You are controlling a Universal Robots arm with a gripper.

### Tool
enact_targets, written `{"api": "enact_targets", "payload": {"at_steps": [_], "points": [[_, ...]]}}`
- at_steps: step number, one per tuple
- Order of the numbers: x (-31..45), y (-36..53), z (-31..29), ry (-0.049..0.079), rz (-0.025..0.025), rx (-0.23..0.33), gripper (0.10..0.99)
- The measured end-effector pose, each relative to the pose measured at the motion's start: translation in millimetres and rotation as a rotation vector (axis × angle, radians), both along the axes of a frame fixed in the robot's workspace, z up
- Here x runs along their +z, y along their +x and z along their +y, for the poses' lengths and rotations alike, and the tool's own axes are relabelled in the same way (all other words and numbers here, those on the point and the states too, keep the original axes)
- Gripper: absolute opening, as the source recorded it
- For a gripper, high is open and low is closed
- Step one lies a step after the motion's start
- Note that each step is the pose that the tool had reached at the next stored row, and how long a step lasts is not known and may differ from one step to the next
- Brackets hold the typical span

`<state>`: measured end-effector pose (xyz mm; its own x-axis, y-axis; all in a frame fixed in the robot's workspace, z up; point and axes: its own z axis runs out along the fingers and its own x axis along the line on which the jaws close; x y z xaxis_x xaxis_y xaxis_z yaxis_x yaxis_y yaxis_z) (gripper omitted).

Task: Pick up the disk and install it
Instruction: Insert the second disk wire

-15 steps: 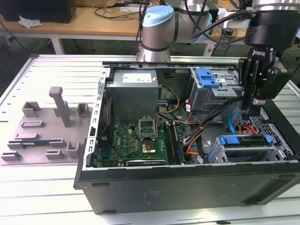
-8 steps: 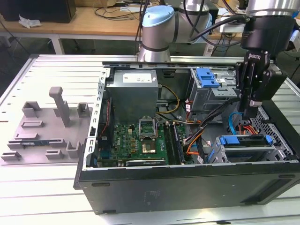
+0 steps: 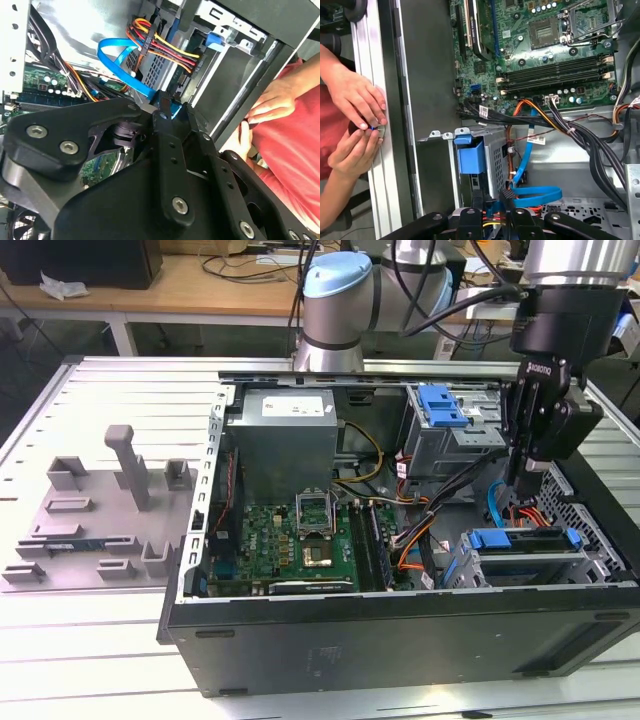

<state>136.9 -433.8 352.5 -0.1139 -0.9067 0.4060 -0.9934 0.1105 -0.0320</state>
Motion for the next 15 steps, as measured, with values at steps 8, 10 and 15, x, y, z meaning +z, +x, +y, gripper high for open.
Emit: {"api": "enact_targets", "payload": {"at_steps": [8,10,15], "points": [[-0.6,6.2,-0.6,0.043,0.0042,-0.009,0.275],[-1.0,6.5,-0.7,0.053,0.0059,-0.019,0.275],[-1.1,6.5,-0.8,0.053,0.0059,-0.03,0.275]]}}
